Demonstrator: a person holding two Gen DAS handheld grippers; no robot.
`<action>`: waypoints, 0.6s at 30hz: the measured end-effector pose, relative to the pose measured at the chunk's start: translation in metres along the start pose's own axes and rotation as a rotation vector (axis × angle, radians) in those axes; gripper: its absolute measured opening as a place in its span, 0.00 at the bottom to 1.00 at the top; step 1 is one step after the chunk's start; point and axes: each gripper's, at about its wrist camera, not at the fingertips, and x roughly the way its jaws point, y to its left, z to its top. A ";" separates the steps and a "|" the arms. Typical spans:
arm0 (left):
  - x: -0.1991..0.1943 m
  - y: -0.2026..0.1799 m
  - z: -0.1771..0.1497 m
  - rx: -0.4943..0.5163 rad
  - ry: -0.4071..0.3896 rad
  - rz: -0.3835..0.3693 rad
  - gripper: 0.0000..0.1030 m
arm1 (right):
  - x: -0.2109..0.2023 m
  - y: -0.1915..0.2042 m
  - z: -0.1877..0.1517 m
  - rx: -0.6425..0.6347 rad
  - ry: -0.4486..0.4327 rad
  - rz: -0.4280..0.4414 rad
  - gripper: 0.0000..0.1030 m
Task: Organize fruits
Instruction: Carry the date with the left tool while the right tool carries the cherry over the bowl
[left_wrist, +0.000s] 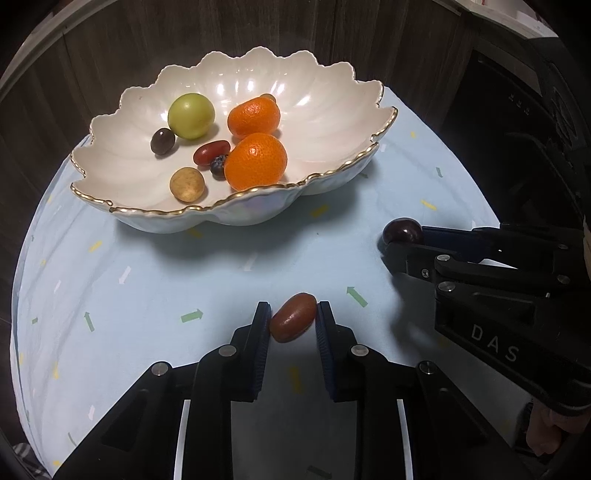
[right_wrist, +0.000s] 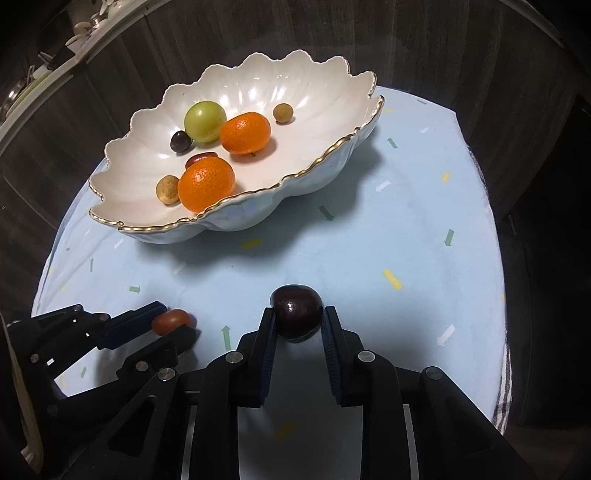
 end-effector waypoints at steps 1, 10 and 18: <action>-0.001 0.000 0.000 0.000 -0.002 0.000 0.25 | -0.001 0.000 0.000 0.000 -0.002 -0.001 0.25; -0.013 0.002 0.003 -0.007 -0.021 0.004 0.25 | -0.013 0.004 0.000 0.001 -0.022 -0.007 0.25; -0.026 0.006 0.005 -0.014 -0.044 0.010 0.25 | -0.026 0.007 -0.002 0.003 -0.044 -0.012 0.25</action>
